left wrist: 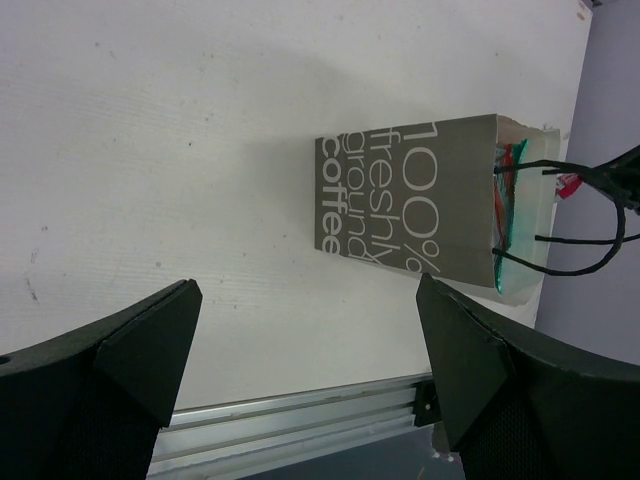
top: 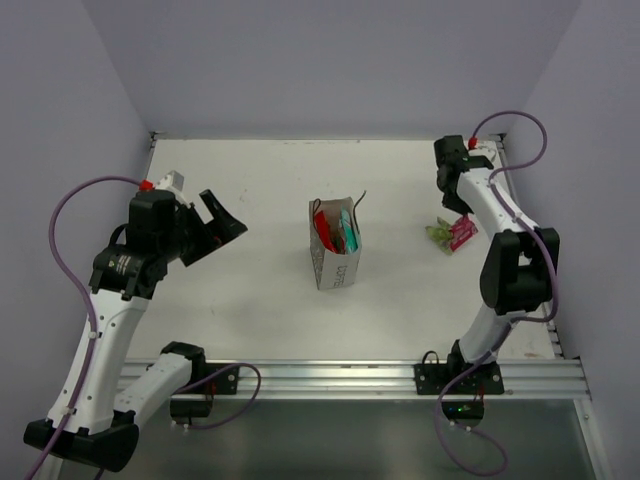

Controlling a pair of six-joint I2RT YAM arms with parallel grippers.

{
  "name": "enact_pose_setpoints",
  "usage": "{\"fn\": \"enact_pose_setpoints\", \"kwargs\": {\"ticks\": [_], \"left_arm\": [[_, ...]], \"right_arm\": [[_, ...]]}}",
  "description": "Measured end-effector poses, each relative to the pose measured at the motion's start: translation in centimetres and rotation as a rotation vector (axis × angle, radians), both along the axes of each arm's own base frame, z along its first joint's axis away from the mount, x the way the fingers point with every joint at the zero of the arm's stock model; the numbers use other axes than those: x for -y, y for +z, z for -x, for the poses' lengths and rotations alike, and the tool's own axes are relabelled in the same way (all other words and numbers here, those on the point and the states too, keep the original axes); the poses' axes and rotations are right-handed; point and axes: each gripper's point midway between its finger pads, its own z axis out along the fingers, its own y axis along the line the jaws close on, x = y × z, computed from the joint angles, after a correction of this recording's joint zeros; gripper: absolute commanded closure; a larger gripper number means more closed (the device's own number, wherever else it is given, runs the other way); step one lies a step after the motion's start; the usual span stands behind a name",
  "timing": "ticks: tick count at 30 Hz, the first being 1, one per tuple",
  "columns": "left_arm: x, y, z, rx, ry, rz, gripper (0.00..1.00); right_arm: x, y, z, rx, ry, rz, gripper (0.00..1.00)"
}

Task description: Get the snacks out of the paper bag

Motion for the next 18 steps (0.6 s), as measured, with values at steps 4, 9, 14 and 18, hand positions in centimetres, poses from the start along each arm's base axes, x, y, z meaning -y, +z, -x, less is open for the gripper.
{"fn": "enact_pose_setpoints", "kwargs": {"ticks": [4,9,14,18], "left_arm": [[0.0,-0.2,0.2,-0.01,0.0,-0.002,0.02],[-0.1,-0.3,0.3,-0.019,0.0,-0.004,0.02],[-0.1,-0.3,0.3,-0.019,0.0,-0.004,0.02],[-0.1,-0.3,0.3,-0.019,0.0,-0.003,0.02]], "right_arm": [[1.3,-2.0,-0.5,-0.05,-0.037,0.002,1.0],[0.8,-3.7,-2.2,-0.083,-0.026,-0.026,0.96],[-0.4,-4.3,-2.7,-0.094,0.014,-0.079,0.39],[-0.8,-4.0,-3.0,-0.093,0.037,-0.099,0.31]]}}
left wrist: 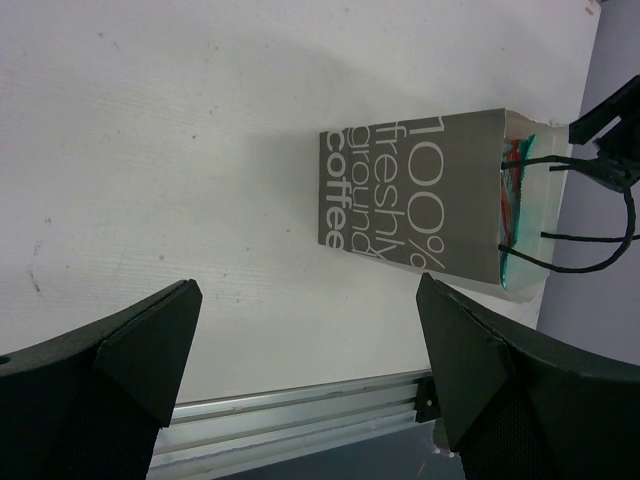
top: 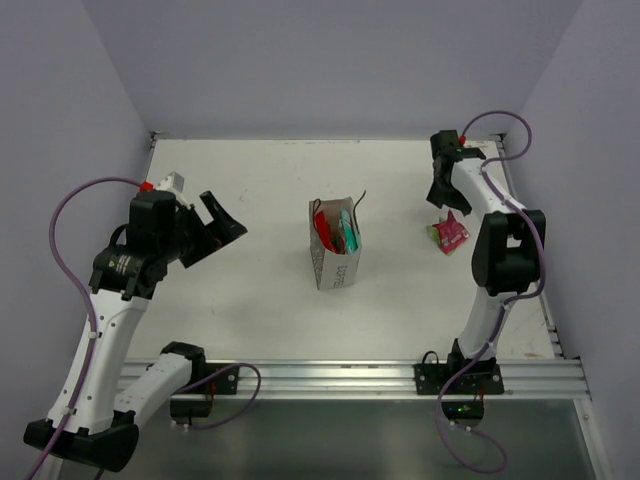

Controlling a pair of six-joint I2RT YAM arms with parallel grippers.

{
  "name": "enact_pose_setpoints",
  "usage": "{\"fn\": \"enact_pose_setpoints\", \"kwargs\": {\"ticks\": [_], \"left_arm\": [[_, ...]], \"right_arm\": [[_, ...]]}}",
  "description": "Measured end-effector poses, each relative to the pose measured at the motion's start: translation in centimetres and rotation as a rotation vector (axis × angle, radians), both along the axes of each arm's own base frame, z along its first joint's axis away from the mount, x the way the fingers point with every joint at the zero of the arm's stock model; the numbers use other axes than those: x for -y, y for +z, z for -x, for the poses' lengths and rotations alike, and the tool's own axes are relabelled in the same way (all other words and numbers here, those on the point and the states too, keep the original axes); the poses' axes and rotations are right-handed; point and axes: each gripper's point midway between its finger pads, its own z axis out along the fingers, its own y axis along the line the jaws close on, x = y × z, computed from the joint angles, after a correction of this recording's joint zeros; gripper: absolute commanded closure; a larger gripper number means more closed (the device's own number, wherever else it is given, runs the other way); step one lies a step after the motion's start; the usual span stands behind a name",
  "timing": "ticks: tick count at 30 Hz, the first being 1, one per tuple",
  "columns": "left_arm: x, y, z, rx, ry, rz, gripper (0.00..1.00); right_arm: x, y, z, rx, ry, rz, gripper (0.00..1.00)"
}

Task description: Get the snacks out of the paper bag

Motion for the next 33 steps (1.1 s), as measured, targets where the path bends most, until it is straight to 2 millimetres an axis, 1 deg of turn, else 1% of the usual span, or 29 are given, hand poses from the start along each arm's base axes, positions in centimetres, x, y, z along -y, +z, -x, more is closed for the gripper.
{"fn": "enact_pose_setpoints", "kwargs": {"ticks": [3,5,7,9,11,13,14,15,16,19,20,21,23,24,26,28,33], "left_arm": [[0.0,0.0,0.0,0.0,0.0,0.0,0.02],[0.0,0.0,0.0,0.001,0.0,0.0,0.02],[0.0,0.0,0.0,0.001,0.0,0.0,0.02],[0.0,0.0,0.0,0.001,0.0,0.0,0.02],[0.0,0.0,0.0,0.001,0.0,0.0,0.02],[0.0,0.0,0.0,0.002,-0.001,0.0,0.02],[0.0,0.0,0.0,0.002,-0.001,0.0,0.01],[0.0,0.0,0.0,0.002,-0.001,0.0,0.01],[0.0,0.0,0.0,0.002,-0.001,0.0,0.02],[0.0,0.0,0.0,0.002,-0.001,0.001,0.02],[0.0,0.1,0.0,0.003,-0.001,0.001,0.02],[0.0,0.0,0.1,0.004,-0.001,0.001,0.02],[0.0,-0.2,0.3,0.001,-0.001,0.001,0.02],[0.0,-0.3,0.4,-0.001,-0.001,0.001,0.02],[0.0,-0.3,0.4,-0.001,-0.002,0.002,0.02],[0.0,-0.4,0.4,-0.003,-0.002,0.004,0.02],[0.1,-0.3,0.4,-0.005,-0.001,0.01,0.02]], "right_arm": [[-0.5,0.8,-0.5,0.024,0.011,-0.016,0.32],[-1.0,1.9,-0.6,0.048,0.026,-0.023,0.32],[-2.2,3.7,-0.9,0.087,0.059,-0.045,0.34],[-4.1,6.5,-1.3,0.152,0.112,-0.073,0.35],[-6.7,10.0,-1.6,0.237,0.19,-0.104,0.37],[-10.3,13.9,-1.5,0.326,0.293,-0.13,0.38],[-12.7,16.0,-1.0,0.374,0.361,-0.147,0.39],[-14.8,17.7,-0.5,0.409,0.419,-0.162,0.39],[-17.3,19.7,0.3,0.452,0.489,-0.18,0.4],[-22.7,23.2,3.0,0.518,0.648,-0.219,0.44],[-23.9,24.0,3.8,0.529,0.688,-0.226,0.45],[-24.9,24.4,4.6,0.533,0.725,-0.229,0.47],[-26.3,24.7,5.8,0.525,0.781,-0.229,0.54],[-26.9,24.6,6.3,0.511,0.802,-0.224,0.6],[-27.8,23.8,7.3,0.474,0.841,-0.214,0.65],[-28.5,22.9,7.9,0.436,0.868,-0.205,0.67],[-29.5,20.2,8.7,0.349,0.907,-0.177,0.67]]}}
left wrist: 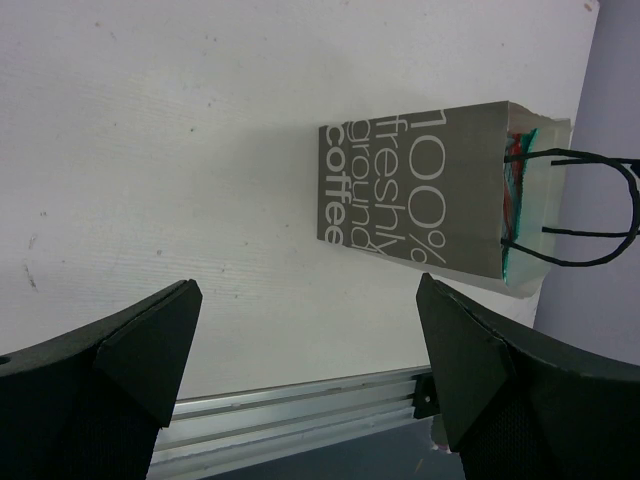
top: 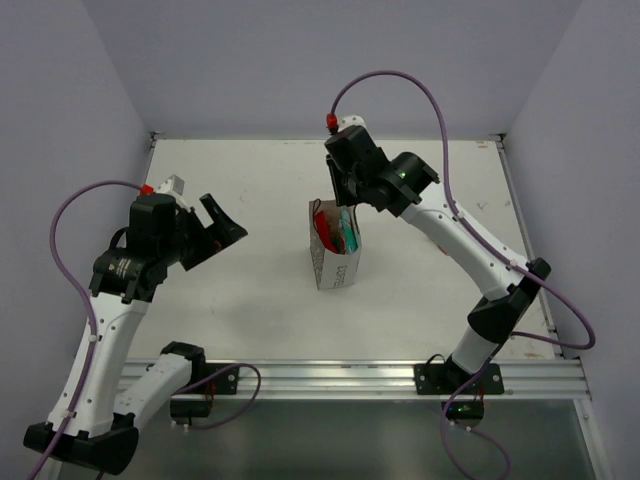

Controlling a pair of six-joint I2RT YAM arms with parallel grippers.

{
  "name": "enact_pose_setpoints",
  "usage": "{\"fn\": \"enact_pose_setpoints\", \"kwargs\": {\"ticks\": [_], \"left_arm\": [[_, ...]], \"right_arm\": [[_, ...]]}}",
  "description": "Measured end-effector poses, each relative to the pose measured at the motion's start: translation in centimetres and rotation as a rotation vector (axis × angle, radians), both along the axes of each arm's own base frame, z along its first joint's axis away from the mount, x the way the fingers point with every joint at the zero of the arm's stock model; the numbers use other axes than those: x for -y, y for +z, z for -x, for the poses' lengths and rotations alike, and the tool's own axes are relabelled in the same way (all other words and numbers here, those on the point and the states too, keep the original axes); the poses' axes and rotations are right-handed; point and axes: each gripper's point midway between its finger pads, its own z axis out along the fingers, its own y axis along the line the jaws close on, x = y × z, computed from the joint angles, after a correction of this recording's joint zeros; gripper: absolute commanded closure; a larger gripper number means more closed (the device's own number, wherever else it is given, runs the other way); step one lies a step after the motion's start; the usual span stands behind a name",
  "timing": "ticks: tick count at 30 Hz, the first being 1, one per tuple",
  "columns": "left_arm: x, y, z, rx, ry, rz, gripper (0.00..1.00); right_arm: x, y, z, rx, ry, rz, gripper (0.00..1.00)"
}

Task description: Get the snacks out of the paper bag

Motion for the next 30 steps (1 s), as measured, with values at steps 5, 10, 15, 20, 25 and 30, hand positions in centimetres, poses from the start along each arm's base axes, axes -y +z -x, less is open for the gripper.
{"fn": "enact_pose_setpoints", "kwargs": {"ticks": [5,10,15,20,25,30], "left_arm": [[0.0,0.1,0.1,0.003,0.002,0.003,0.02],[0.0,0.3,0.2,0.009,0.008,0.011,0.02],[0.0,0.3,0.3,0.009,0.012,0.016,0.02],[0.0,0.1,0.3,0.001,0.017,0.021,0.02],[0.0,0.1,0.4,0.003,0.017,0.022,0.02],[0.0,0.2,0.5,0.008,0.017,0.023,0.02]], "right_arm": [[-0.3,-2.3,0.5,-0.045,0.014,0.046,0.67],[0.2,-4.8,1.1,-0.094,0.017,0.094,0.67],[0.6,-6.7,1.5,-0.133,0.02,0.129,0.66],[0.7,-7.8,1.7,-0.149,0.022,0.143,0.67],[0.6,-8.5,1.8,-0.162,0.027,0.147,0.67],[0.3,-9.1,1.9,-0.173,0.035,0.142,0.68]]}}
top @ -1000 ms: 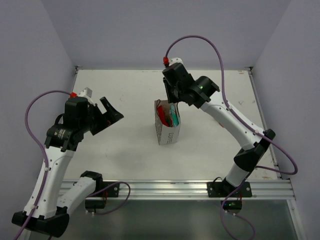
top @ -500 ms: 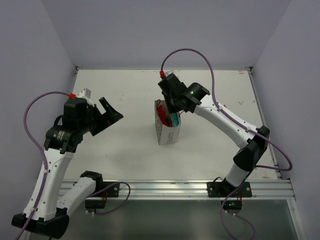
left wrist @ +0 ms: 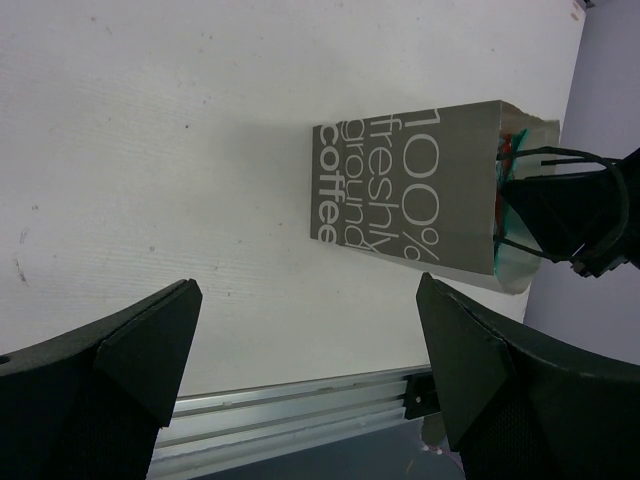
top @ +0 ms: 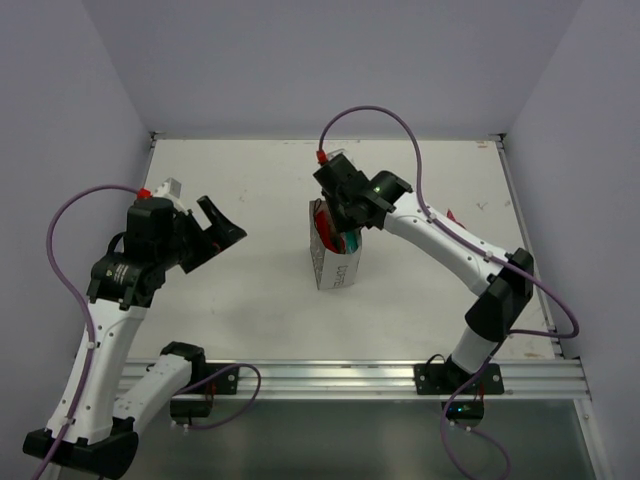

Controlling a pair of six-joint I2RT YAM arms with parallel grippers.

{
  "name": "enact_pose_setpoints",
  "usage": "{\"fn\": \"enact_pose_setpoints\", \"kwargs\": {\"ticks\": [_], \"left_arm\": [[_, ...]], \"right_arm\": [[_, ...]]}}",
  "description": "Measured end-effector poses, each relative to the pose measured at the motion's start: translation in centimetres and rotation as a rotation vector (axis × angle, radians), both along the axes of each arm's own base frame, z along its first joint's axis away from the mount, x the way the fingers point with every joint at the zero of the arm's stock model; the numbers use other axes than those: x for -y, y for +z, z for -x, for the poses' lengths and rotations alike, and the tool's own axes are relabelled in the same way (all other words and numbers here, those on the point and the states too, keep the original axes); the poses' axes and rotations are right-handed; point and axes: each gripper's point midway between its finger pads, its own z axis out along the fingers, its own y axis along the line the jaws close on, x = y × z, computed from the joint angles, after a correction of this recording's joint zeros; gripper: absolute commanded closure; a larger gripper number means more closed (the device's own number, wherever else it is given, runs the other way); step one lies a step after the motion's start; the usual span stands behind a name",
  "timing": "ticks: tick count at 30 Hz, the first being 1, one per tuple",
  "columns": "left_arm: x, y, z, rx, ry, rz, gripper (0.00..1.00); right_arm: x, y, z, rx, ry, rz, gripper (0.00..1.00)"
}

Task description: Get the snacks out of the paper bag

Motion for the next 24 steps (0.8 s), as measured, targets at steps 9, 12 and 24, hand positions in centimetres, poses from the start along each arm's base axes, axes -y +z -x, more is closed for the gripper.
{"fn": "enact_pose_setpoints", "kwargs": {"ticks": [9,12,24], "left_arm": [[0.0,-0.1,0.0,-0.002,0.0,-0.001,0.01],[0.0,-0.4,0.0,-0.01,0.0,-0.003,0.01],[0.0,-0.6,0.1,-0.015,-0.001,-0.004,0.01]], "right_arm": [[-0.1,-0.5,-0.1,-0.004,-0.003,-0.001,0.71],[-0.1,-0.5,-0.1,-0.005,-0.006,-0.002,0.71],[0.0,-1.2,0.1,-0.018,-0.018,0.001,0.66]]}}
